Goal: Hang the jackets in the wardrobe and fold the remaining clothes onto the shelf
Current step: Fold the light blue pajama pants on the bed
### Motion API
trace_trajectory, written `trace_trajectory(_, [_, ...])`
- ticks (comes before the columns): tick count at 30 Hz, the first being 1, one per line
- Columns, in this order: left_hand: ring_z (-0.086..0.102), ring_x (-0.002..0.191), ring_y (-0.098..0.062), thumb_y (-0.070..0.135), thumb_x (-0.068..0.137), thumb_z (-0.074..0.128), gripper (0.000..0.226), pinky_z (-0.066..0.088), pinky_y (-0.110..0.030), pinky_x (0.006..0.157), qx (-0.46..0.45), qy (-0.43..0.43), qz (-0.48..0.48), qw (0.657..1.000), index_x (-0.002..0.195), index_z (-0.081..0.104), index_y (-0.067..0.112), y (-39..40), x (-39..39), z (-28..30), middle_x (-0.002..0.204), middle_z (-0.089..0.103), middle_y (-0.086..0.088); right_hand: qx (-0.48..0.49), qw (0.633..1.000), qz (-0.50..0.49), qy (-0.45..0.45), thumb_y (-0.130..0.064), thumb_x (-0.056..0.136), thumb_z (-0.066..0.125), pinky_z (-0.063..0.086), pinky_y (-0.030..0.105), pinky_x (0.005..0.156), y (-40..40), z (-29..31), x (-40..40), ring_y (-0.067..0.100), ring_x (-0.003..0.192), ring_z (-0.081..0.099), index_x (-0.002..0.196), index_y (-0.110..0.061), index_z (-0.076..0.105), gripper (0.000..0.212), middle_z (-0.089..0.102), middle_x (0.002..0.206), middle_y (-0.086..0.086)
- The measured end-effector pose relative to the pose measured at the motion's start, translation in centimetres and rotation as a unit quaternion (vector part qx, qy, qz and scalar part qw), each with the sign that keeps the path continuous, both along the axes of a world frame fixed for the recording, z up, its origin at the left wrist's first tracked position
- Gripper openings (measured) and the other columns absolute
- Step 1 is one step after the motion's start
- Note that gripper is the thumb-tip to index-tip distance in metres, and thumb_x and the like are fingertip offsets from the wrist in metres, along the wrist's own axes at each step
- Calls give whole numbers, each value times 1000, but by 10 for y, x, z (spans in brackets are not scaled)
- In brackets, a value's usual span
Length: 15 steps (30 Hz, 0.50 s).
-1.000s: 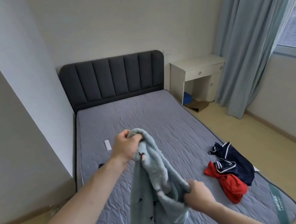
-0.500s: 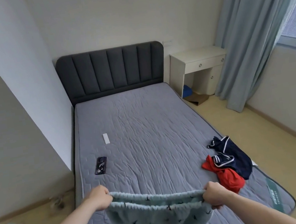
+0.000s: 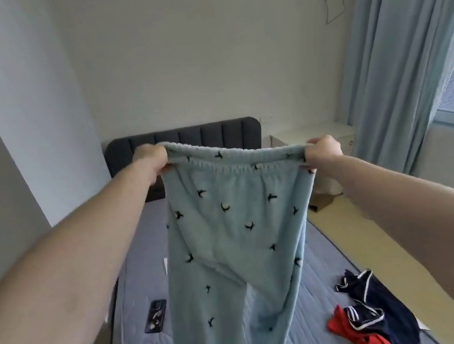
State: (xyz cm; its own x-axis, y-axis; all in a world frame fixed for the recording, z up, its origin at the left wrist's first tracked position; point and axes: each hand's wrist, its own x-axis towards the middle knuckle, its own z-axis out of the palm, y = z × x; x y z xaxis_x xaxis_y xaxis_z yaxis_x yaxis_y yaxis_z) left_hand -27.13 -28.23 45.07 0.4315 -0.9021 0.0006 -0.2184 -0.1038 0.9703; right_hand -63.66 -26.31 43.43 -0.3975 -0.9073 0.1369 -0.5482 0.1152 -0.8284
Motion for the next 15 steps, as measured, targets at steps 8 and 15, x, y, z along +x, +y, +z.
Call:
trace_trajectory(8, [59, 111, -28, 20, 98, 44, 29, 41, -28, 79, -228, -134, 120, 957, 119, 63, 12, 18, -18, 195, 123, 65, -8, -262, 963, 7, 60, -2, 80, 44, 46, 23, 82, 15, 166, 6, 20, 93, 57, 102, -15, 76, 41, 66, 92, 4])
trace_trajectory(15, [51, 93, -24, 16, 95, 44, 16, 38, -29, 75, -227, -177, 88, 954, 102, 59, 19, 43, -4, 147, 103, 58, -1, -229, 962, 58, 139, -6, 77, 45, 43, 25, 73, 50, 132, 2, 23, 82, 58, 87, -19, 73, 33, 66, 79, 4])
